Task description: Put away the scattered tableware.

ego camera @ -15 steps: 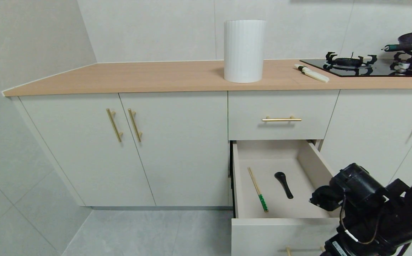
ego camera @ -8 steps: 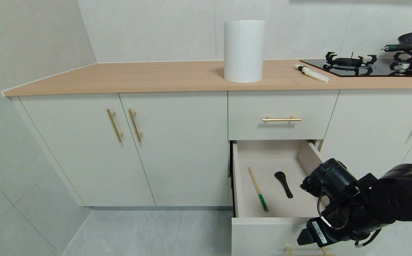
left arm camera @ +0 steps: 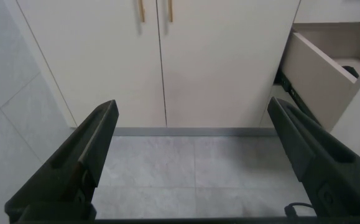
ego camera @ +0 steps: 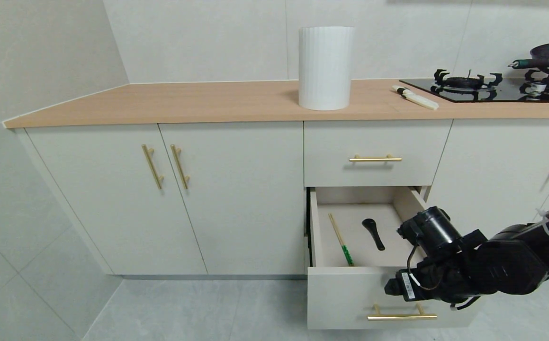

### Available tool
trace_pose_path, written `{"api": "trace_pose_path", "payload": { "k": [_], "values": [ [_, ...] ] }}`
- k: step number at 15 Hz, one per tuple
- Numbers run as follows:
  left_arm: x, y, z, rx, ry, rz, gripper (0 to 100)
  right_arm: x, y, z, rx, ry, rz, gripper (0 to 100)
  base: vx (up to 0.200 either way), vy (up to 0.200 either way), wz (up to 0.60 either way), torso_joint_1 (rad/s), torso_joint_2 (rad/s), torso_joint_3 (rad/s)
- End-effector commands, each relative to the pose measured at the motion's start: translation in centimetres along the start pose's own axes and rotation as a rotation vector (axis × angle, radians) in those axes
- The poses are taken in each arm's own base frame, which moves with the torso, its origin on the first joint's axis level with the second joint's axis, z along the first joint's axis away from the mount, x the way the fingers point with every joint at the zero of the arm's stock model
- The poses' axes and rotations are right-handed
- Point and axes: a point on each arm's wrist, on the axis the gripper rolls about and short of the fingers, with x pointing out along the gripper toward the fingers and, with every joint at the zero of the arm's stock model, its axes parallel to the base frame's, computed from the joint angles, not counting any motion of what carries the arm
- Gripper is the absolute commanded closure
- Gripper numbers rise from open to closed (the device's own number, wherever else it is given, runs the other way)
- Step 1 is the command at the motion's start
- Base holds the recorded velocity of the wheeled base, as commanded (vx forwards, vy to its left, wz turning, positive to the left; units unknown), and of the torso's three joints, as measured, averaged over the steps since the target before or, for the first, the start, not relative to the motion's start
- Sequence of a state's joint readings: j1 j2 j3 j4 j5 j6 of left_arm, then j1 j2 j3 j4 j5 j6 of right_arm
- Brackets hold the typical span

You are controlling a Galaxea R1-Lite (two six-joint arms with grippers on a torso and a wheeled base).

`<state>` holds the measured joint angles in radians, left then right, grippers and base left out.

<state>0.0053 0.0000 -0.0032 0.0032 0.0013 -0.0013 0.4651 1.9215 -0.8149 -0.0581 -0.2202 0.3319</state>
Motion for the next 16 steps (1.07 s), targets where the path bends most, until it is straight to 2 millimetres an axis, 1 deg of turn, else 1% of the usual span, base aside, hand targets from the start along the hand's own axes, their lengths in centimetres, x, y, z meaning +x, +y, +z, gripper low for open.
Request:
{"api": "trace_pose_path", "payload": {
  "k": [1,4,7,9,10,11,12,16],
  "values": [
    [0.0,0.0,0.0,0.0,0.002,0.001,0,1.6,-0.4,0.2,0.022,-0.016,-0.046,0,0.0,0.0,0.0,0.0,0.0,0.0],
    [0.0,0.0,0.0,0.0,0.002,0.001,0,2.8,-1.2,1.1,0.069,-0.079,-0.06,0,0.0,0.0,0.0,0.0,0.0,0.0],
    [0.0,0.0,0.0,0.0,0.002,0.001,0,3.8,-1.4,2.2,0.092,-0.15,-0.047,0,0.0,0.0,0.0,0.0,0.0,0.0],
    [0.0,0.0,0.0,0.0,0.002,0.001,0,5.6,-1.1,3.0,0.097,-0.192,-0.039,0,0.0,0.0,0.0,0.0,0.0,0.0],
    [0.0,0.0,0.0,0.0,0.002,0.001,0,6.4,-1.4,3.5,0.097,-0.2,-0.047,0,0.0,0.0,0.0,0.0,0.0,0.0],
    [0.0,0.0,0.0,0.0,0.0,0.001,0,6.7,-1.3,3.9,0.093,-0.208,-0.047,0,0.0,0.0,0.0,0.0,0.0,0.0],
    [0.0,0.0,0.0,0.0,0.002,0.001,0,7.6,-1.6,4.9,0.107,-0.233,-0.052,0,0.0,0.0,0.0,0.0,0.0,0.0],
    [0.0,0.0,0.0,0.0,0.002,0.001,0,9.8,-2.5,7.5,0.148,-0.287,-0.059,0,0.0,0.0,0.0,0.0,0.0,0.0]
  ]
}}
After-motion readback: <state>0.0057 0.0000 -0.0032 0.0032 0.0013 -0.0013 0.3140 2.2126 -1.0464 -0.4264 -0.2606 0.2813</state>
